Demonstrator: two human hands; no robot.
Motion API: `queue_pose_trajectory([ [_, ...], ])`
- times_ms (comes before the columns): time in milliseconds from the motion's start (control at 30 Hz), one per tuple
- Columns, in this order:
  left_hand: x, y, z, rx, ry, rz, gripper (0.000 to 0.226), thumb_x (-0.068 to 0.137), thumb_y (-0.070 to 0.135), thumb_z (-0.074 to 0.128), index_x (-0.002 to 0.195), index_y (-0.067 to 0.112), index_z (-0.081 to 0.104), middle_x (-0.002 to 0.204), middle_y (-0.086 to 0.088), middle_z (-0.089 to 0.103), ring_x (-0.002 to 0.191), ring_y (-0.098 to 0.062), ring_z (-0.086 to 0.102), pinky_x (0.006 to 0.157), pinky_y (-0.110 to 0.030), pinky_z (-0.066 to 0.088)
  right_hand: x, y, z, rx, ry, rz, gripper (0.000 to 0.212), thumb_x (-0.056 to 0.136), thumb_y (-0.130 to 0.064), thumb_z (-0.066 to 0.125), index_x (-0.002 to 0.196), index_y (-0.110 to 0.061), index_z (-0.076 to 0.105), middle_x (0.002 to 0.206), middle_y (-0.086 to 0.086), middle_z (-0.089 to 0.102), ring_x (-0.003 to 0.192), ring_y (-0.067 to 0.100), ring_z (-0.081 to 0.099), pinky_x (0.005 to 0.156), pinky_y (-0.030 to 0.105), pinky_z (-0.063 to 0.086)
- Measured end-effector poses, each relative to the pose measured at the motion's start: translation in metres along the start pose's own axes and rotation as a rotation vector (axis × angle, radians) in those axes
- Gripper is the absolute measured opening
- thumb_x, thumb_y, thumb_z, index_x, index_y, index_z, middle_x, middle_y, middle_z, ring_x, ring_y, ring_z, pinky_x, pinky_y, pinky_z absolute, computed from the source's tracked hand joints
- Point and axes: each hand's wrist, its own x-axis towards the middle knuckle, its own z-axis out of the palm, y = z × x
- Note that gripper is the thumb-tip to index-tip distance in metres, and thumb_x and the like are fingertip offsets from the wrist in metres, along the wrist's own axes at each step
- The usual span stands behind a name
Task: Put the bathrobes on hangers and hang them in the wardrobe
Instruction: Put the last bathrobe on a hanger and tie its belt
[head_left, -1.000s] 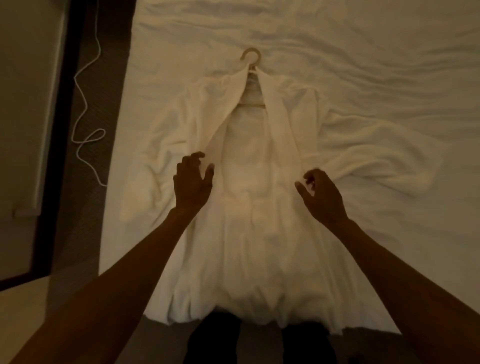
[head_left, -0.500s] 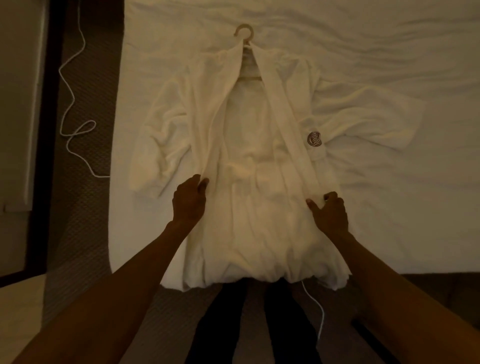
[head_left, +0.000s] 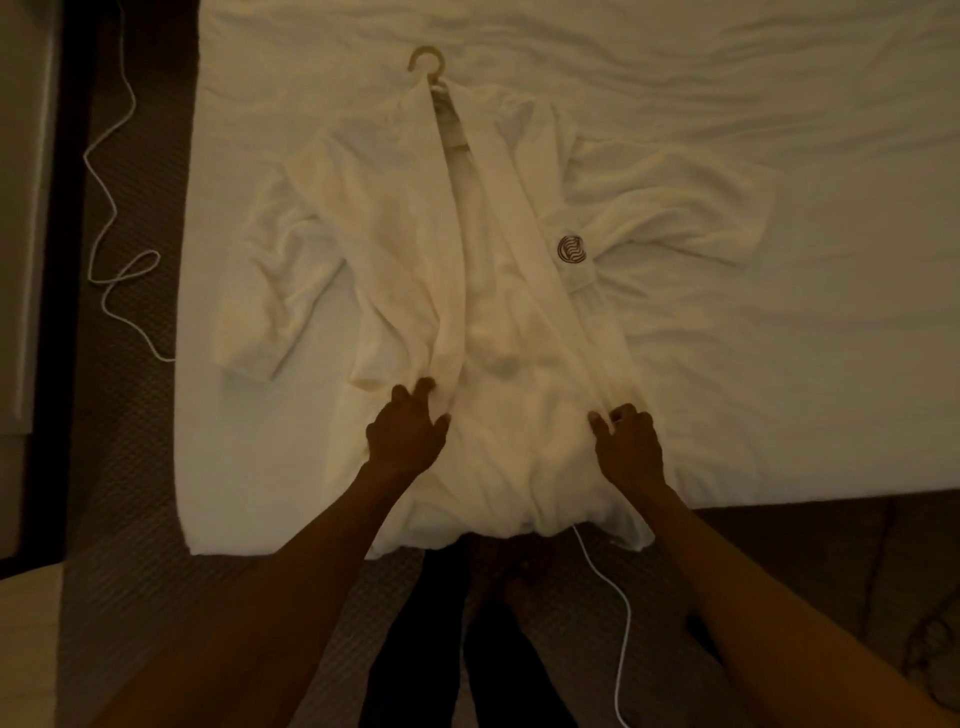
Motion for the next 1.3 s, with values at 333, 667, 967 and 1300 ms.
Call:
queue_pose_trajectory([
  [333, -0.026, -0.015, 0.012, 0.206, 0.066, -0.139, 0.057, 0.092, 0.051, 0.058, 0.134, 0.018, 0.038, 0.133, -0.011, 0.037, 0.110, -0.036, 0.049, 0.079, -0.046, 0.045, -0.007, 0.026, -0.006, -0.035, -0.100, 0.064, 0.063, 0.094, -0.052, 0.051, 0.136, -0.007, 0.042, 0.135, 0.020, 0.040, 0.124, 0.039, 0.042, 0.101, 0.048, 0.038],
  [667, -0.021, -0.015, 0.020, 0.080, 0.164, -0.017, 0.046, 0.100, 0.024, 0.043, 0.143, 0.009, 0.041, 0.131, -0.017, 0.055, 0.112, -0.038, 0.055, 0.092, -0.047, 0.044, -0.019, 0.037, -0.004, 0.115, 0.091, -0.174, 0.029, 0.091, -0.030, 0.063, 0.110, -0.010, 0.056, 0.120, 0.014, 0.046, 0.108, 0.029, 0.050, 0.088, 0.038, 0.044],
  [967, -0.047, 0.059, 0.056, -0.243, 0.028, 0.152, 0.062, 0.101, 0.043, 0.044, 0.150, 0.007, 0.030, 0.137, -0.017, 0.049, 0.121, -0.035, 0.052, 0.101, -0.045, 0.042, -0.021, 0.043, -0.005, 0.101, 0.007, -0.062, 0.026, 0.100, -0.020, 0.046, 0.121, -0.008, 0.055, 0.109, 0.018, 0.064, 0.099, 0.034, 0.061, 0.077, 0.030, 0.042],
  [1300, -0.045, 0.068, 0.051, -0.269, 0.094, 0.235, 0.025, 0.100, 0.040, 0.051, 0.111, 0.022, 0.064, 0.089, 0.006, 0.068, 0.078, -0.013, 0.061, 0.066, -0.026, 0.039, -0.031, 0.057, 0.002, 0.125, -0.036, 0.005, 0.056, 0.087, -0.037, 0.068, 0.132, -0.016, 0.042, 0.116, 0.017, 0.056, 0.089, 0.033, 0.062, 0.069, 0.033, 0.050],
])
